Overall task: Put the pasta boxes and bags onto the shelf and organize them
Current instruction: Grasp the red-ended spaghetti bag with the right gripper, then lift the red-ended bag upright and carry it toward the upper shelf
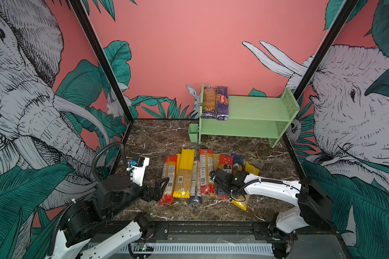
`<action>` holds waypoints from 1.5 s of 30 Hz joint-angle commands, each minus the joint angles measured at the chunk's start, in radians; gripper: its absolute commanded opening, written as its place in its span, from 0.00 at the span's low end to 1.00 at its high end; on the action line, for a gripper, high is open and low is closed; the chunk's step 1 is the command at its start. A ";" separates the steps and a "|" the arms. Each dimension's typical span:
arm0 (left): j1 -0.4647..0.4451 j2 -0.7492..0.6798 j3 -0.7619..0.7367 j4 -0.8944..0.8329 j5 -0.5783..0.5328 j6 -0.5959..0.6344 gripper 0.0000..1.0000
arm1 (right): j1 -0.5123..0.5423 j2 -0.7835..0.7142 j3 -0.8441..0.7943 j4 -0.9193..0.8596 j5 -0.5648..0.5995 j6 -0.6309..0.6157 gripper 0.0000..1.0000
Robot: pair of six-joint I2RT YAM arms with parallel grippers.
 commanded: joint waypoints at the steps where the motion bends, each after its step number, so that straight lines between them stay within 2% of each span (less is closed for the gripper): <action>1: 0.005 0.019 0.026 0.011 -0.006 0.007 0.99 | -0.012 0.046 0.005 -0.025 0.015 0.020 0.83; 8: 0.005 0.019 0.033 0.000 -0.024 0.005 0.99 | -0.012 0.179 0.119 -0.016 -0.015 -0.033 0.81; 12: 0.004 0.013 0.037 -0.008 -0.036 0.000 0.99 | -0.012 0.236 0.131 0.006 -0.041 -0.031 0.79; 14: 0.004 0.010 0.040 -0.017 -0.042 0.001 0.99 | -0.012 0.245 0.110 0.034 -0.058 -0.019 0.71; 17: 0.005 0.008 0.043 -0.027 -0.051 0.003 0.99 | -0.012 0.227 0.068 0.059 -0.077 0.007 0.46; 19: 0.005 0.008 0.043 -0.030 -0.052 0.007 0.99 | -0.011 0.186 0.041 0.060 -0.083 0.024 0.35; 21: 0.005 0.013 0.043 -0.025 -0.053 0.018 0.99 | -0.007 0.126 0.016 0.054 -0.083 0.043 0.28; 26: 0.004 0.040 0.041 0.006 -0.047 0.051 0.99 | 0.005 -0.070 -0.022 0.008 -0.066 0.087 0.19; 32: 0.005 0.091 0.032 0.079 -0.025 0.082 0.99 | 0.006 -0.278 -0.054 0.007 -0.066 0.109 0.00; 45: 0.005 0.254 0.062 0.220 0.027 0.115 0.99 | 0.006 -0.677 -0.037 -0.121 -0.008 0.123 0.00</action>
